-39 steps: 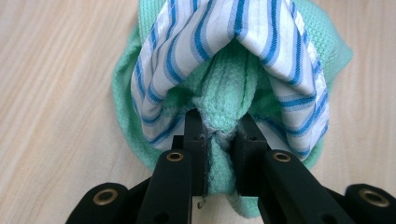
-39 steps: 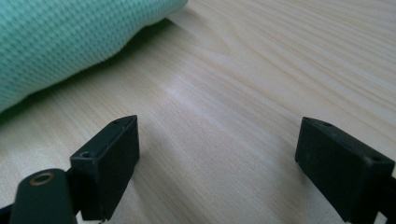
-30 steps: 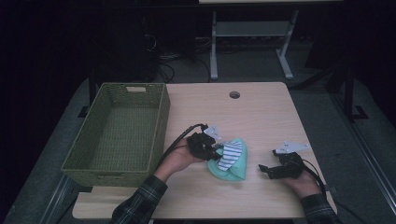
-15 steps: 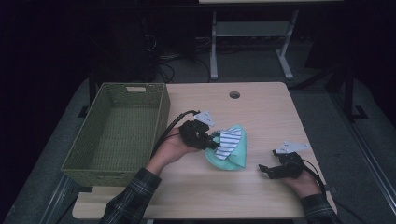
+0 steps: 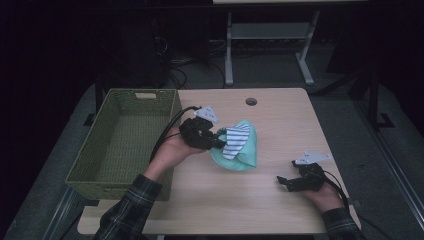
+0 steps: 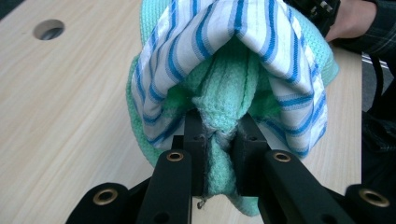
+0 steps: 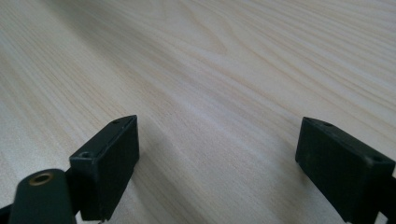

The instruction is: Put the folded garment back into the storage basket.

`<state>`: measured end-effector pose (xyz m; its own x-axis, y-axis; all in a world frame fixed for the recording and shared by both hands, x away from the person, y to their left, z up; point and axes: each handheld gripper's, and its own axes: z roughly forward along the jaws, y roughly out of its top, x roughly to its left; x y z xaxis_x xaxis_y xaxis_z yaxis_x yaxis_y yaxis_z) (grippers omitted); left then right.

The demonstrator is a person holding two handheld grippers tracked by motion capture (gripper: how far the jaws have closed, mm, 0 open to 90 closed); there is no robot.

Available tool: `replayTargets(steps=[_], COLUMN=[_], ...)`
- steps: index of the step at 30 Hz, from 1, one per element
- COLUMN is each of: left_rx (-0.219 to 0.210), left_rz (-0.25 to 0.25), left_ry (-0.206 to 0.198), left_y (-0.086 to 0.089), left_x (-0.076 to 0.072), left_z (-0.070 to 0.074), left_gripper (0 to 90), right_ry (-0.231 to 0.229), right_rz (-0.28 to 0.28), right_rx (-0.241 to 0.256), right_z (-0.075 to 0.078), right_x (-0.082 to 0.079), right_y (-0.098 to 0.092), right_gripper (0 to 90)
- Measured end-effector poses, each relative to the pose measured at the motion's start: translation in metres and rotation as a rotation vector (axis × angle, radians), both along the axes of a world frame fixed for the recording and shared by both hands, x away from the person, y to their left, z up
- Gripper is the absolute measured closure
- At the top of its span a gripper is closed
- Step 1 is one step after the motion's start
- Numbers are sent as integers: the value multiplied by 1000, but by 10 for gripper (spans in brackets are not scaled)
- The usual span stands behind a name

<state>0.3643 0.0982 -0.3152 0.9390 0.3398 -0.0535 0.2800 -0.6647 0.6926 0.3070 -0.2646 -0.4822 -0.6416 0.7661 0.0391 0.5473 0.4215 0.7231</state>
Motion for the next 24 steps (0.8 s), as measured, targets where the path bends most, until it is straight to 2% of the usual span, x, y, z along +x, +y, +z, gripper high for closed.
replayTargets(steps=[8,11,22,24], left_rx=[-11,0,-6,-3], left_rz=[49,72,150,178], left_ry=[-7,-12,-31,-39], left_y=[20,33,66,78], left_x=[2,2,1,0], left_z=[10,15,25,28], left_gripper=[779,778,778,777], right_ry=[0,0,0,-1], right_rz=[-1,-1,-2,-2], right_rx=[0,-2,-2,0], right_z=[0,0,0,0], right_x=[0,0,0,0], right_y=[0,0,0,0], right_gripper=[133,133,133,132])
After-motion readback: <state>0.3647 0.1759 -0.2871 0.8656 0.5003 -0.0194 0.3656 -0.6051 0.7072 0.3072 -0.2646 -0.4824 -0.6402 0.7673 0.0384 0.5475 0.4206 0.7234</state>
